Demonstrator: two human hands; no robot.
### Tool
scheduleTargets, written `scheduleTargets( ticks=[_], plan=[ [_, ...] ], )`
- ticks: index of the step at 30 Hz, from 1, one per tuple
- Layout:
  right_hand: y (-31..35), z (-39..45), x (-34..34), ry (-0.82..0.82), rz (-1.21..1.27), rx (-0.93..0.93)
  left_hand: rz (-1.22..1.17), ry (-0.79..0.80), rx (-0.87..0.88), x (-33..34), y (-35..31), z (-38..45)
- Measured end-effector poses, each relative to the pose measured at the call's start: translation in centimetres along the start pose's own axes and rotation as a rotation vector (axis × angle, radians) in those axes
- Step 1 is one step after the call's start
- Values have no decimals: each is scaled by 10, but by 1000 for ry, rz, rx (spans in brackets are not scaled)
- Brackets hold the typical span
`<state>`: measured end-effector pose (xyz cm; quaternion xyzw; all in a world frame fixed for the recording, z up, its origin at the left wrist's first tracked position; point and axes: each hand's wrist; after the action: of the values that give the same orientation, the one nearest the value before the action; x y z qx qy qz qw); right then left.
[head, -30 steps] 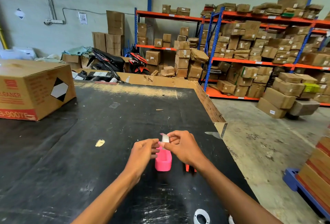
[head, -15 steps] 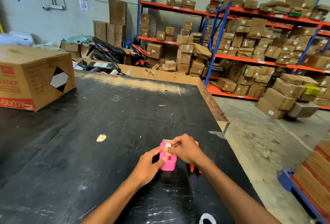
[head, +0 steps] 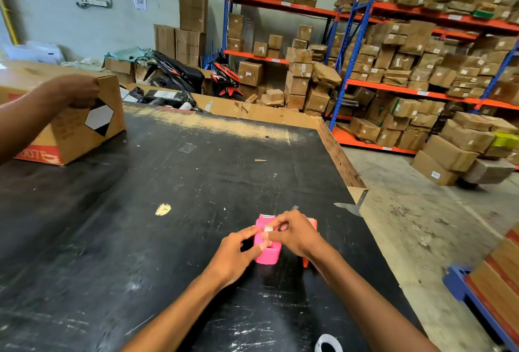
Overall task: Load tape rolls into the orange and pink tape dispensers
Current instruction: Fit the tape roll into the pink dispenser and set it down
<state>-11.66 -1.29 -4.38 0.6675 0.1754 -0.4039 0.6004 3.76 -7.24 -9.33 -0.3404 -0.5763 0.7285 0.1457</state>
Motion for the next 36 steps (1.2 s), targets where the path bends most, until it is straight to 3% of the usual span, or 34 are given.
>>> scheduleTargets(
  ticks=[10,16,24,36],
  plan=[
    [1,12,-6,22,45,26,-37,13,12,-1,-4,-2],
    [-2,17,-15,218,-23,-1,-29,20,3,-2,-3,-2],
    [-1,33,-24,57,-15,-92,-20,14,-4,-2,-2,-2],
    [-6,72,-26,89,-14,-69,187,50,136,-3,-4,-3]
  ],
)
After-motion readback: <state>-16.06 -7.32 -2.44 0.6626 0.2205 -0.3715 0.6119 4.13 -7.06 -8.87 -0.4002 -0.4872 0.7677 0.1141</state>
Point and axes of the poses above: each hand's wrist, its own z-axis towards the middle knuckle, its own x-axis out of the palm, y = z × x, and after that the axes turned 4 degrees about -z, right-handed
